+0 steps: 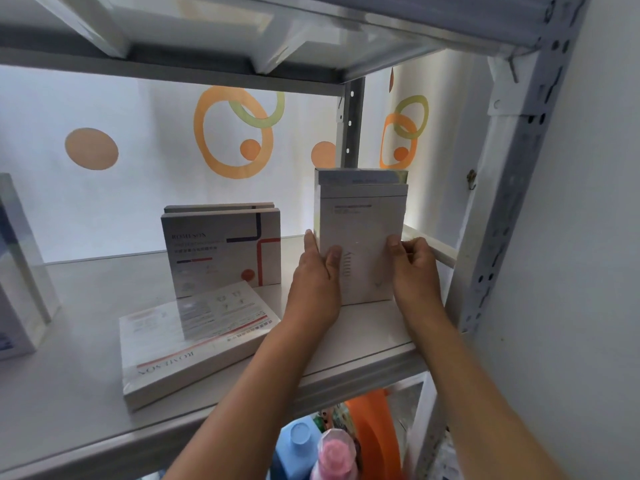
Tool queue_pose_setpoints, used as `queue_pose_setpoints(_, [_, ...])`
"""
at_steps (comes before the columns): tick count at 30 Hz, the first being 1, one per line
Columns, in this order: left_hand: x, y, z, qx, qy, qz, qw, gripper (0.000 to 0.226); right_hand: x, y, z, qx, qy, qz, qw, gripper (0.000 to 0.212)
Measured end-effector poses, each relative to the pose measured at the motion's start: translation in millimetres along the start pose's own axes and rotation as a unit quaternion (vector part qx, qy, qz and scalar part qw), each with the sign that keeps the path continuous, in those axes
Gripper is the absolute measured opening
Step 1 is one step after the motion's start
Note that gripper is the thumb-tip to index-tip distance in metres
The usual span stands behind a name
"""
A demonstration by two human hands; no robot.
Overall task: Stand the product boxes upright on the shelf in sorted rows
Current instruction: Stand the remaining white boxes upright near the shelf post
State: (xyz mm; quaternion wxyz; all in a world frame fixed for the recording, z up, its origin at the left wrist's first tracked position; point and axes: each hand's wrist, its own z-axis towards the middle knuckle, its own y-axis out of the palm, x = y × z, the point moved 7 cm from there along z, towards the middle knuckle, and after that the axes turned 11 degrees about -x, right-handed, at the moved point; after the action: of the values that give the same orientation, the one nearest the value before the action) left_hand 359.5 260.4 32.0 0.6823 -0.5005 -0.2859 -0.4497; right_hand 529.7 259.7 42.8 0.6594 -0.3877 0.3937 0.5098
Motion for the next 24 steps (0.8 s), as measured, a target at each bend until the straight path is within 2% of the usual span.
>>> queue_pose_setpoints(8, [11,-3,-14,0.011,0.005,0.003,1.000,0.069,-6,2,-12,0.003,0.011,0.016,1.000,0.023])
queue_pose_setpoints(12, [24,-7,-23,0.035,0.047,0.034,0.998,0.072,-7,3,-14,0.005,0.008,0.008,1.000,0.024])
queue_pose_setpoints(20, [46,-9,-29,0.076,0.082,0.065,0.992,0.072,-10,-1,-18,0.027,0.024,0.013,0.999,0.030])
queue_pose_setpoints(24, [53,-9,-36,0.067,0.076,0.085,0.991,0.071,-12,-3,-28,0.029,0.029,-0.012,0.999,0.039])
